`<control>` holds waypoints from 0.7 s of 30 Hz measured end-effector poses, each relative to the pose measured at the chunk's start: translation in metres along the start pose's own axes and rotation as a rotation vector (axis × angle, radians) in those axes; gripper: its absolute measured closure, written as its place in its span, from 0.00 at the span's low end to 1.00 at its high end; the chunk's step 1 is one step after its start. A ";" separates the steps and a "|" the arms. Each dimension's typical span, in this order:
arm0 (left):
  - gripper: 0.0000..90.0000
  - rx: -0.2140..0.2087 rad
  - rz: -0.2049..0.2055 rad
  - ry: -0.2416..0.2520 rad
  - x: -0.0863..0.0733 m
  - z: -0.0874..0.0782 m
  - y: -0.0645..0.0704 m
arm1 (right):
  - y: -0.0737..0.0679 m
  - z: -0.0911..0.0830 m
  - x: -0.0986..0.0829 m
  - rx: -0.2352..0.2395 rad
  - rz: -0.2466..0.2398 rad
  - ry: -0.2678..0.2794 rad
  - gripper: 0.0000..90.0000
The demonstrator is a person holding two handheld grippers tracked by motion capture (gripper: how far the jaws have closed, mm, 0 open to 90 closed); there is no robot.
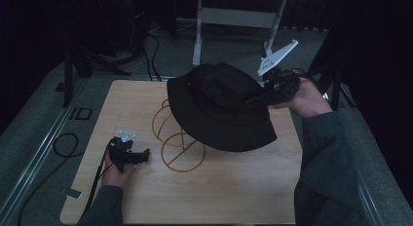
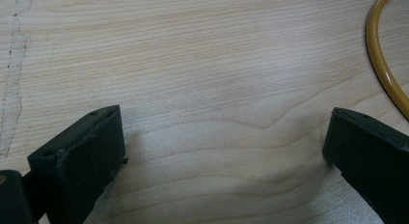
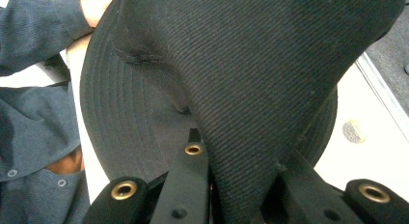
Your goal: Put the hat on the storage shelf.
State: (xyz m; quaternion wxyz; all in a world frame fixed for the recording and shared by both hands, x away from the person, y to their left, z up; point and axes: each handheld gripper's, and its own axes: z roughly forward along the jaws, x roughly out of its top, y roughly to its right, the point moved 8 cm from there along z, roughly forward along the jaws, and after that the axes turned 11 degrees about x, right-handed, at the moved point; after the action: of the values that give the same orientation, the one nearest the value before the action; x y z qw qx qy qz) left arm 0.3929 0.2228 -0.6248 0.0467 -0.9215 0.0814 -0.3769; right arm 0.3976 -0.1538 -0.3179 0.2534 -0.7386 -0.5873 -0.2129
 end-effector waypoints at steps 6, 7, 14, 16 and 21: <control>0.01 0.000 0.000 0.000 0.000 0.000 0.000 | -0.002 0.006 0.006 0.013 -0.014 -0.001 0.95; 0.01 0.000 0.000 0.000 0.000 0.000 0.000 | -0.003 0.009 0.007 0.019 -0.020 -0.005 0.95; 0.01 -0.001 0.000 0.000 0.000 0.000 0.000 | -0.004 0.016 0.011 0.032 -0.026 -0.007 0.95; 0.01 0.000 0.000 0.000 0.000 0.000 0.000 | -0.004 0.021 0.013 0.039 -0.028 -0.018 0.95; 0.01 0.000 0.000 0.000 0.000 0.000 0.000 | -0.004 0.032 0.019 0.057 -0.038 -0.016 0.95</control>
State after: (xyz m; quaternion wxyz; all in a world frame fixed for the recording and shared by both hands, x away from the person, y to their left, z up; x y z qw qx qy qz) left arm 0.3929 0.2228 -0.6248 0.0468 -0.9214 0.0813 -0.3771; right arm 0.3985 -0.1184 -0.3309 0.2655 -0.7215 -0.6091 -0.1948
